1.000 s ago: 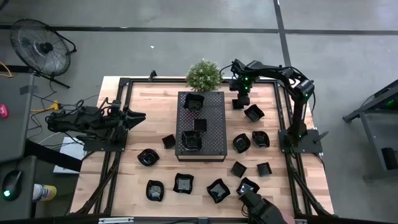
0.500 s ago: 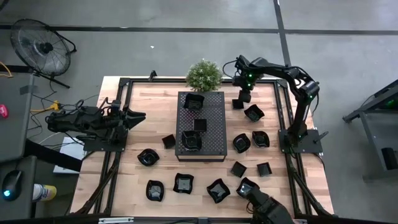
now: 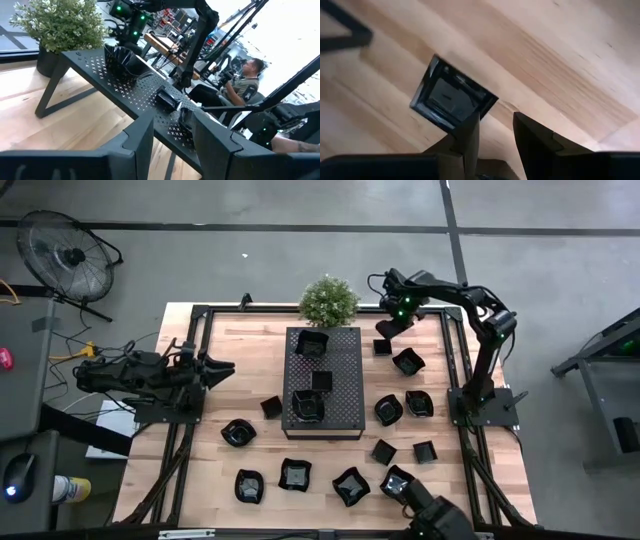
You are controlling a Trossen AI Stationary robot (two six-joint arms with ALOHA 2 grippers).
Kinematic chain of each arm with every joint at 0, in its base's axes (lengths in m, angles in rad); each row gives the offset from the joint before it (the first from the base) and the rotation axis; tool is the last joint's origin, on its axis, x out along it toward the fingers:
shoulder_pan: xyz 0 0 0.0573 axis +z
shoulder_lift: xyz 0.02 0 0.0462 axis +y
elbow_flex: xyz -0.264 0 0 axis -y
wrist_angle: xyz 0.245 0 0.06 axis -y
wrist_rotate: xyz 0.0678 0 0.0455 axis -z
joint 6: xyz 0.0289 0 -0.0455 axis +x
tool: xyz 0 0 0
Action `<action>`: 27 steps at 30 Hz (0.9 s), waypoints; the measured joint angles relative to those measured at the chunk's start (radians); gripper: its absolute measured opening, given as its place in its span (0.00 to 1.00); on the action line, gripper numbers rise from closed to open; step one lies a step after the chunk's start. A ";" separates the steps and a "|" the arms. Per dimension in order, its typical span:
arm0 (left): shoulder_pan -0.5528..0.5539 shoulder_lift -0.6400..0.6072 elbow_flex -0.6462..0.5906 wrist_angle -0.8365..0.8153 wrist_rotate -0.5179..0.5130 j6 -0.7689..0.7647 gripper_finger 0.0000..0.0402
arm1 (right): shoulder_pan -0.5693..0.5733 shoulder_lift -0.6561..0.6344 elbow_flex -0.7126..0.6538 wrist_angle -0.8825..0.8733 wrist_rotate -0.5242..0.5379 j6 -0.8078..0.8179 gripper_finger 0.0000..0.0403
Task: Pick & Place Mini shaped plates
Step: Stack the square plate on top of the square plate on the shelf
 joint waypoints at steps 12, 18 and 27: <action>0.000 0.000 0.000 -0.022 0.014 0.029 0.33 | 0.012 0.000 -0.099 0.091 0.028 0.187 0.28; 0.000 0.000 0.000 -0.023 0.020 0.029 0.33 | 0.023 0.000 -0.117 0.138 0.026 0.240 0.28; 0.000 0.000 0.000 -0.029 0.028 0.025 0.33 | 0.051 0.000 -0.117 0.161 0.026 0.266 0.28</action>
